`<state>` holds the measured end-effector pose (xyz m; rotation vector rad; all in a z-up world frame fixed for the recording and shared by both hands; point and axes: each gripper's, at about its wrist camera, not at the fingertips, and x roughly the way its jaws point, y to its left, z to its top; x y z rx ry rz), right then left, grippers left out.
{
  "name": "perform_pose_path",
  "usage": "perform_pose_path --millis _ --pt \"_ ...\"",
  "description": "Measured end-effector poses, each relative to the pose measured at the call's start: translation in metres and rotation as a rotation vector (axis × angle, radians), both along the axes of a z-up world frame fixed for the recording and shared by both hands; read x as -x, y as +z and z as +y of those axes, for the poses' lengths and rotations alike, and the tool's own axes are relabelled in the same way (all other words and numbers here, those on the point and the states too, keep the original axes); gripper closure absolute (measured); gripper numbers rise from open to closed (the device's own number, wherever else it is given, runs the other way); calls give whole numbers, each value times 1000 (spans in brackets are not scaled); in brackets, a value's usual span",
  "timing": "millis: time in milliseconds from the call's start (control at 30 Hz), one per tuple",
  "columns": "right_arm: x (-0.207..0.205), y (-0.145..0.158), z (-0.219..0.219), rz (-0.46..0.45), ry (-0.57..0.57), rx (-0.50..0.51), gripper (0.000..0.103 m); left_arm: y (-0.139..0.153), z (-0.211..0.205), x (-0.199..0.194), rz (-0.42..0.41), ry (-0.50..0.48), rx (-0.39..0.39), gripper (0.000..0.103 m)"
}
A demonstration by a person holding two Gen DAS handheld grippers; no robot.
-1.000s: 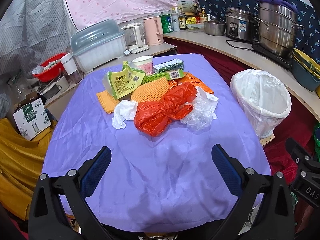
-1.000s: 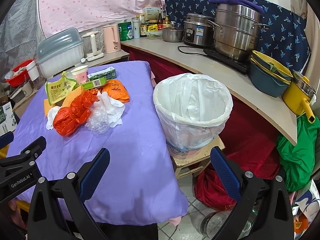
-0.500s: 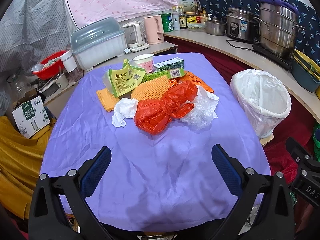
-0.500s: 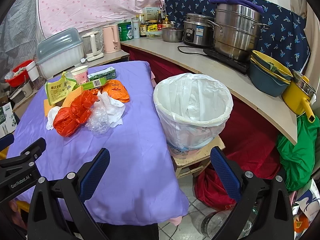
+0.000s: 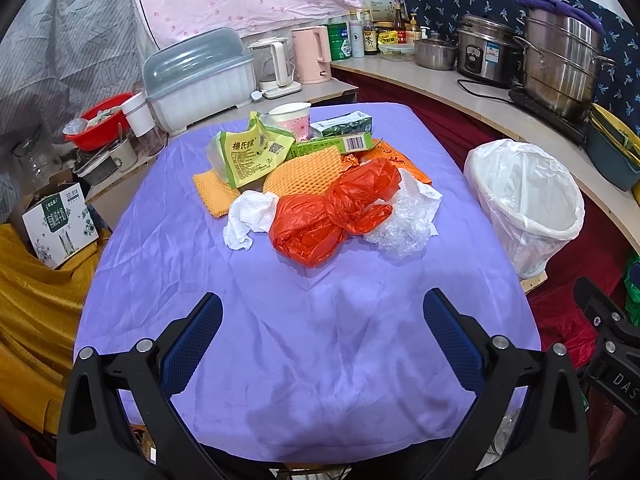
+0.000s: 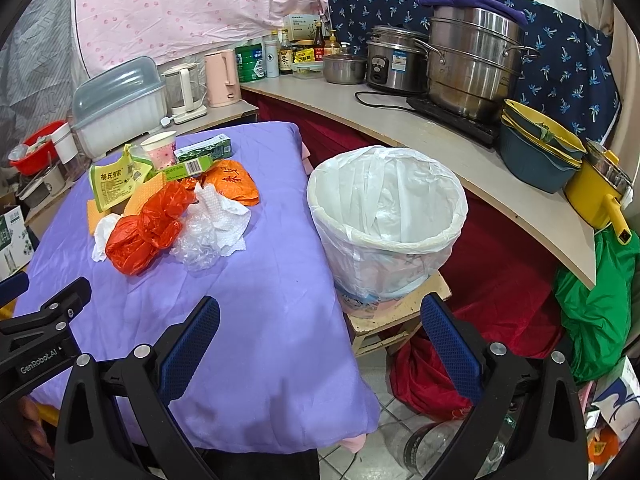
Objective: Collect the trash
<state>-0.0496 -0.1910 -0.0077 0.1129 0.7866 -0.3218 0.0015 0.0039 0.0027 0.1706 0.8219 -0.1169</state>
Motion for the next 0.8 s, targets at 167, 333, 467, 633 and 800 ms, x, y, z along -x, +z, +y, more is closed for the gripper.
perform_pose_path --millis 167,333,467,633,800 --pt "-5 -1 2 -6 -3 -7 7 -2 4 -7 13 -7 15 7" --pt "-16 -5 7 -9 -1 -13 7 -7 14 -19 20 3 23 7" --pt "-29 -10 13 -11 11 -23 7 -16 29 -37 52 28 37 7" --pt "-48 -19 25 -3 36 -28 8 -28 54 -61 65 70 47 7" --pt "-76 -31 39 5 66 -37 12 -39 78 -88 88 100 54 7"
